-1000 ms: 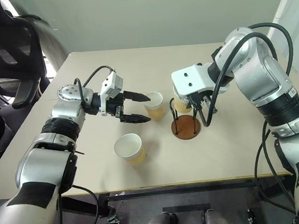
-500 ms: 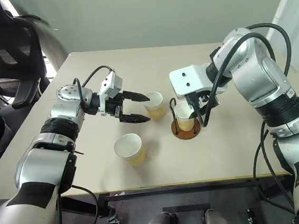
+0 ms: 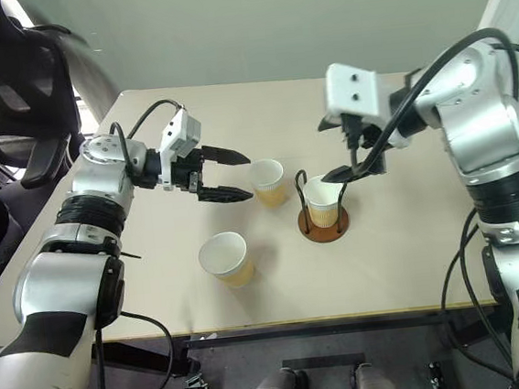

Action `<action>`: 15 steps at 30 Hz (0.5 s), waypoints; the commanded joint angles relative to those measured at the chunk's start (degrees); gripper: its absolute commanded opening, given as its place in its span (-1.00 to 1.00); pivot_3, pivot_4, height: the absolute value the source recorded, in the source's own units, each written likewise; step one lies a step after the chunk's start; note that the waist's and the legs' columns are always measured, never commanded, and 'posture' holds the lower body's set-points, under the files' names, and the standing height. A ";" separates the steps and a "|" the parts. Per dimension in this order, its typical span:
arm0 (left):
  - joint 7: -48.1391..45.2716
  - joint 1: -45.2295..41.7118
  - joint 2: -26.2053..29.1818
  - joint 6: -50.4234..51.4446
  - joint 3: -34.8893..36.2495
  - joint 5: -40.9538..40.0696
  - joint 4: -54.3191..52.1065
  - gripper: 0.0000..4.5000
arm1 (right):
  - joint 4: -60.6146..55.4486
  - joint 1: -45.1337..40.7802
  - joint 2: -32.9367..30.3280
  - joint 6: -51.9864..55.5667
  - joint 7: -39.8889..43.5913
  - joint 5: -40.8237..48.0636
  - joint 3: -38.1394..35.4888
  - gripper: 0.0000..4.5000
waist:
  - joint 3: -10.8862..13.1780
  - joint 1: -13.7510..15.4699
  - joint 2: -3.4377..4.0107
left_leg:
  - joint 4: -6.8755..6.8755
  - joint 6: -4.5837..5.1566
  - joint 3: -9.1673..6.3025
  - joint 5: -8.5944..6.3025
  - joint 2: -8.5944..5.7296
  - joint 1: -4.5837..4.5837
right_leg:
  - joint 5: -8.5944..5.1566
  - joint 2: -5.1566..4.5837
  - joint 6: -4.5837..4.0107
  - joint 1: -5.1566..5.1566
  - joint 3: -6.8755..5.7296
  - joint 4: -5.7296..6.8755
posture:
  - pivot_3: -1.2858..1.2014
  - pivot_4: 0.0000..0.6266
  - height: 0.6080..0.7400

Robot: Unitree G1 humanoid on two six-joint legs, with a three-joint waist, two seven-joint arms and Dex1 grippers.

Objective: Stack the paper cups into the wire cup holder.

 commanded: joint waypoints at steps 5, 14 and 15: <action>-2.22 0.33 1.89 1.41 -0.07 -1.35 -2.38 1.00 | -1.14 2.63 -1.23 6.09 -4.32 9.34 -9.20 0.97 | 0.00 -0.13 0.00 | -0.07 -0.04 -0.02 0.05 0.06 0.03 | 0.00 0.05 -0.01 -0.01 0.00 0.02 | 0.03 -0.52 1.00; -1.35 -1.40 1.33 -1.44 2.94 -0.20 -1.09 1.00 | 0.93 6.17 -3.81 5.51 -5.68 13.66 -9.60 0.97 | 0.00 -0.01 0.00 | -0.01 0.07 -0.05 0.16 0.01 0.00 | 0.03 0.05 0.04 0.03 0.08 0.00 | 0.03 -0.52 1.00; -1.36 -1.72 1.42 -1.65 2.84 0.43 -0.94 1.00 | 0.99 6.37 -3.78 4.90 -6.07 13.86 -9.66 0.97 | 0.00 -0.06 0.00 | 0.00 0.07 -0.02 0.16 -0.01 0.01 | 0.03 0.08 0.04 0.03 0.07 0.01 | 0.03 -0.52 1.00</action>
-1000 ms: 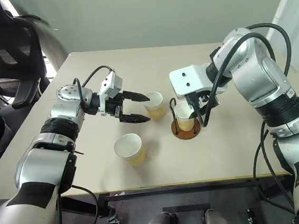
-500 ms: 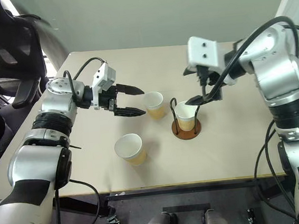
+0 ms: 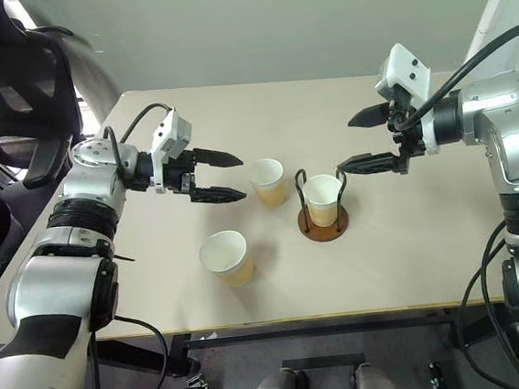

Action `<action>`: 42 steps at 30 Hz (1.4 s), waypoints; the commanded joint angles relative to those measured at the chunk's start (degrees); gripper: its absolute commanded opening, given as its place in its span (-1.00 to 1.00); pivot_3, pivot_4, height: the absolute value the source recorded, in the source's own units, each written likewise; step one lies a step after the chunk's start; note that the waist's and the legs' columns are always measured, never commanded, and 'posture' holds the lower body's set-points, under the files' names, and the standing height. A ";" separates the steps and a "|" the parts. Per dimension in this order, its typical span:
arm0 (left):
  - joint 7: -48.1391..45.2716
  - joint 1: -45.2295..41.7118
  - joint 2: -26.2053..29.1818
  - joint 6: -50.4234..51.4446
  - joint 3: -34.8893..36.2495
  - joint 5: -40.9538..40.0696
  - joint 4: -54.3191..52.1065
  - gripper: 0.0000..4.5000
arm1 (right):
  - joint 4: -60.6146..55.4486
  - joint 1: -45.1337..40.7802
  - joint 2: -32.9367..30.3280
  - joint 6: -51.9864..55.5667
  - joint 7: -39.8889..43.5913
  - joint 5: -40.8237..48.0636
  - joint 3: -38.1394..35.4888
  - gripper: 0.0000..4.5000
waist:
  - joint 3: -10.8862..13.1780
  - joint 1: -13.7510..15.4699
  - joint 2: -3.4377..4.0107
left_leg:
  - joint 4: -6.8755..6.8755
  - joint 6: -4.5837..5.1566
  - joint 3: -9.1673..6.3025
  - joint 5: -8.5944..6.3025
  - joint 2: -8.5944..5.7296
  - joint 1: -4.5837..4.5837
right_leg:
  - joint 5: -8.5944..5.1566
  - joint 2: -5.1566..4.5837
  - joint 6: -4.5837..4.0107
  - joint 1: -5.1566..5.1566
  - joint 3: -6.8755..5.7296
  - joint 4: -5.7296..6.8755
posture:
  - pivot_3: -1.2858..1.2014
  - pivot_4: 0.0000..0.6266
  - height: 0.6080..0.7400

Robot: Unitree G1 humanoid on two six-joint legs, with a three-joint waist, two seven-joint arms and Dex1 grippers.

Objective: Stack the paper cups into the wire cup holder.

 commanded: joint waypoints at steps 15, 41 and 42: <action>-0.06 -7.22 2.09 -17.11 -4.89 15.57 2.19 1.00 | 0.93 2.13 -1.05 -8.89 -2.63 2.86 -1.24 0.97 | 0.00 -0.04 -0.01 | -0.06 0.05 0.00 -0.02 -0.01 -0.07 | 0.01 0.01 0.01 -0.05 -0.05 -0.05 | 0.03 -0.52 1.00; 19.57 -11.16 -2.61 -23.73 -10.85 30.37 7.28 1.00 | 2.88 0.18 -5.11 -7.78 2.09 2.46 1.87 0.97 | 0.00 -0.01 -0.02 | -0.03 -0.02 -0.02 -0.14 0.03 -0.19 | 0.16 -0.04 0.25 -0.21 -0.03 -0.02 | 0.03 -0.52 1.00; 20.11 -11.06 -2.80 -24.20 -11.36 31.02 7.35 1.00 | 3.05 0.11 -5.38 -7.70 2.33 2.42 1.94 0.97 | 0.00 -0.05 -0.02 | -0.03 -0.02 0.01 -0.13 0.02 -0.18 | 0.14 -0.02 0.22 -0.21 -0.04 0.00 | 0.03 -0.52 1.00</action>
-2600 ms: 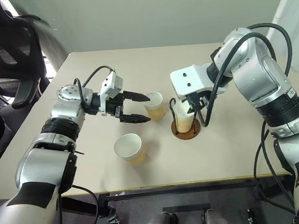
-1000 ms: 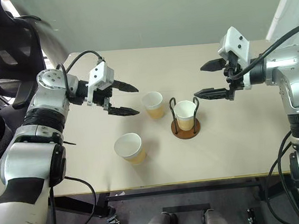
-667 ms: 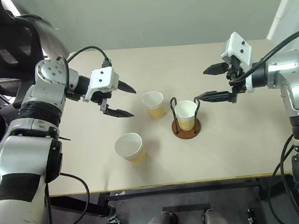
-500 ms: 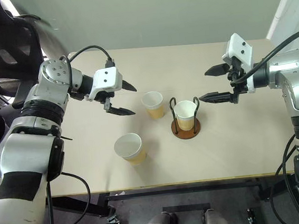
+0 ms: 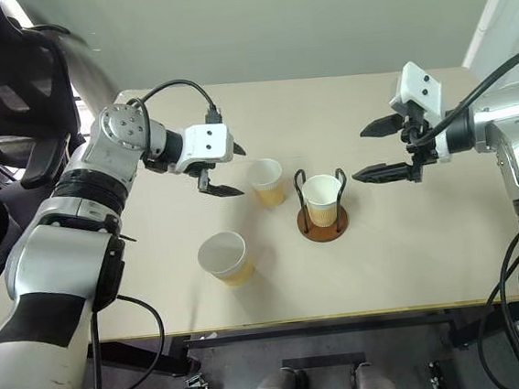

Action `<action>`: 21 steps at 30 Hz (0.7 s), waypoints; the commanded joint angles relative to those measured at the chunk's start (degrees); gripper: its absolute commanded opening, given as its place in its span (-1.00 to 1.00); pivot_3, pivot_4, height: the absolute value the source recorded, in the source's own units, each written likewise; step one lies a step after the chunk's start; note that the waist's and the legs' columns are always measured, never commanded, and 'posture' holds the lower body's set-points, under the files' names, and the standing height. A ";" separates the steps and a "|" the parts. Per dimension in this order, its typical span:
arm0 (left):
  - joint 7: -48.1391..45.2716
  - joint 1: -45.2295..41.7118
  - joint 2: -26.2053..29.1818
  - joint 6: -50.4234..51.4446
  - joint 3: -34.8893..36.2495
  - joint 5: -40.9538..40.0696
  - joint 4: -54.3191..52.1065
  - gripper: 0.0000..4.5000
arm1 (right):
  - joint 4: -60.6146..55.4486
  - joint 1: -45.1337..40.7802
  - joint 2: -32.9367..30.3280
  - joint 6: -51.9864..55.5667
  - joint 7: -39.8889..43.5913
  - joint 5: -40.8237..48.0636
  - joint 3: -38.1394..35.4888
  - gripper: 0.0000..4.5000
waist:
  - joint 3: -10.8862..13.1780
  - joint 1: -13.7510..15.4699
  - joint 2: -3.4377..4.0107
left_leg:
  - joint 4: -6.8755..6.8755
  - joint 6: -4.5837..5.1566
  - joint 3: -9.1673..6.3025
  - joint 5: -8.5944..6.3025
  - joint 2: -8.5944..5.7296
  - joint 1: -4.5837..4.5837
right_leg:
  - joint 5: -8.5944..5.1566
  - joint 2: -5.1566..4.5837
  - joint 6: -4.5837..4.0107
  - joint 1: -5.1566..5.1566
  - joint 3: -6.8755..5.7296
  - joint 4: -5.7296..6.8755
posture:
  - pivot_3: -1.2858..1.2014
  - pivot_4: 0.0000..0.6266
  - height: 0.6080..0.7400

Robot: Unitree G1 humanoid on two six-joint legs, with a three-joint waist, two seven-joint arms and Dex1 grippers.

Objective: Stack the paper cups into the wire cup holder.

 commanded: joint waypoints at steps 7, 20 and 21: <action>3.94 -1.17 -1.55 -2.47 -1.45 3.16 0.56 1.00 | -0.01 -2.16 -2.14 -0.17 1.59 0.29 -0.05 0.97 | 0.00 0.14 0.00 | 0.01 0.01 0.04 0.00 -0.03 0.00 | 0.02 0.02 -0.02 0.00 -0.03 -0.01 | 0.03 -0.52 1.00; 6.63 0.64 -3.76 -3.77 -3.43 5.76 1.32 1.00 | -1.43 -1.71 -2.46 1.06 0.81 1.05 -0.43 0.97 | 0.00 0.07 0.00 | 0.03 0.01 0.07 0.02 0.04 0.03 | 0.26 -0.02 0.32 0.01 0.02 0.01 | 0.03 -0.52 1.00; 7.07 0.72 -3.77 -3.83 -3.72 6.19 1.39 1.00 | -1.51 -1.59 -2.49 1.05 0.71 1.06 -0.48 0.97 | 0.00 0.13 0.00 | 0.03 0.01 0.10 0.02 0.00 0.03 | 0.26 0.03 0.32 0.01 -0.02 0.01 | 0.03 -0.52 1.00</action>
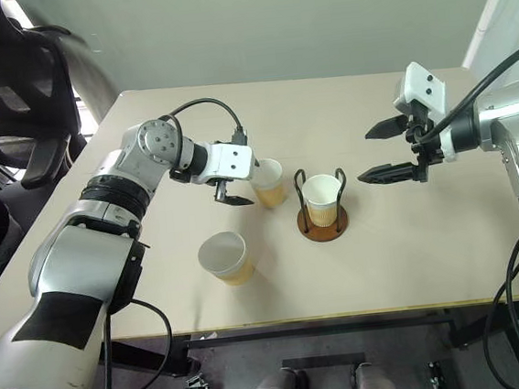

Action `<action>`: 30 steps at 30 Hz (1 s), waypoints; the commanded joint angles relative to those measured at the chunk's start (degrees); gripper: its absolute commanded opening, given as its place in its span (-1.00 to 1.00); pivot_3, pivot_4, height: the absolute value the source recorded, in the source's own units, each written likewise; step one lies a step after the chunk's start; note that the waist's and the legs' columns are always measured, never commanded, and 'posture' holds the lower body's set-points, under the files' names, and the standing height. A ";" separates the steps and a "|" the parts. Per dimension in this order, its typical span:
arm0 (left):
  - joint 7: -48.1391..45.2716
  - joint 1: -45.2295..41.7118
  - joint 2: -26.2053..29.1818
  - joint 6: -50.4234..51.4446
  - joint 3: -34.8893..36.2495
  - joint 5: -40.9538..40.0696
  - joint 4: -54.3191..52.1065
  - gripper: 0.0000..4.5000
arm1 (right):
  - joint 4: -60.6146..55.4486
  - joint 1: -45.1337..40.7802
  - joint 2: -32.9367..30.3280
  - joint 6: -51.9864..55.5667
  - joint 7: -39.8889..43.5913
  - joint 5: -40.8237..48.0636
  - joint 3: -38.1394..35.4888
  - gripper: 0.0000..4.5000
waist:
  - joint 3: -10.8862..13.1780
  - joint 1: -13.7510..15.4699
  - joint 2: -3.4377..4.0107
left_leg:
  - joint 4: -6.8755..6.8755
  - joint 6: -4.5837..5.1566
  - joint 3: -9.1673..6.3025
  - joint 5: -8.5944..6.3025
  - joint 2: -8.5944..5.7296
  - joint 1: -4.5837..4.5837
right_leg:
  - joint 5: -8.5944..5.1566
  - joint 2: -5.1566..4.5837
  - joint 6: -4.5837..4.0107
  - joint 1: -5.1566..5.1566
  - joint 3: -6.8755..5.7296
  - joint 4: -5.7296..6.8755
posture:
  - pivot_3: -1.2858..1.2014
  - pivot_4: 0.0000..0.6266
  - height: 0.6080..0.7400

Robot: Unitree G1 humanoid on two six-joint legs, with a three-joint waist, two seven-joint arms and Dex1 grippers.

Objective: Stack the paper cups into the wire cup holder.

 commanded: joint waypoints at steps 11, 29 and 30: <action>3.67 0.60 -0.07 0.38 -1.63 2.43 0.42 1.00 | -3.76 -0.03 -1.57 -0.31 -0.30 0.67 -1.22 0.97 | 0.00 0.25 0.00 | 0.05 0.01 -0.01 0.00 -0.04 0.00 | 0.02 -0.02 0.00 0.01 0.00 0.02 | 0.03 -0.52 1.00; 8.43 0.30 -1.86 -0.29 -1.92 3.58 0.83 1.00 | -4.70 0.57 -1.87 -0.42 -0.83 0.82 -1.46 0.97 | 0.00 0.33 0.00 | 0.09 0.03 -0.02 0.06 0.01 0.02 | 0.06 -0.09 0.04 0.04 0.06 0.03 | 0.03 -0.52 1.00; 8.12 0.33 -1.97 -0.23 -1.77 3.39 0.86 1.00 | -4.69 0.55 -1.84 -0.42 -0.85 0.82 -1.46 0.97 | 0.00 0.33 0.00 | 0.09 0.04 -0.01 0.07 0.00 0.01 | 0.06 -0.08 0.04 0.04 0.05 0.03 | 0.03 -0.52 1.00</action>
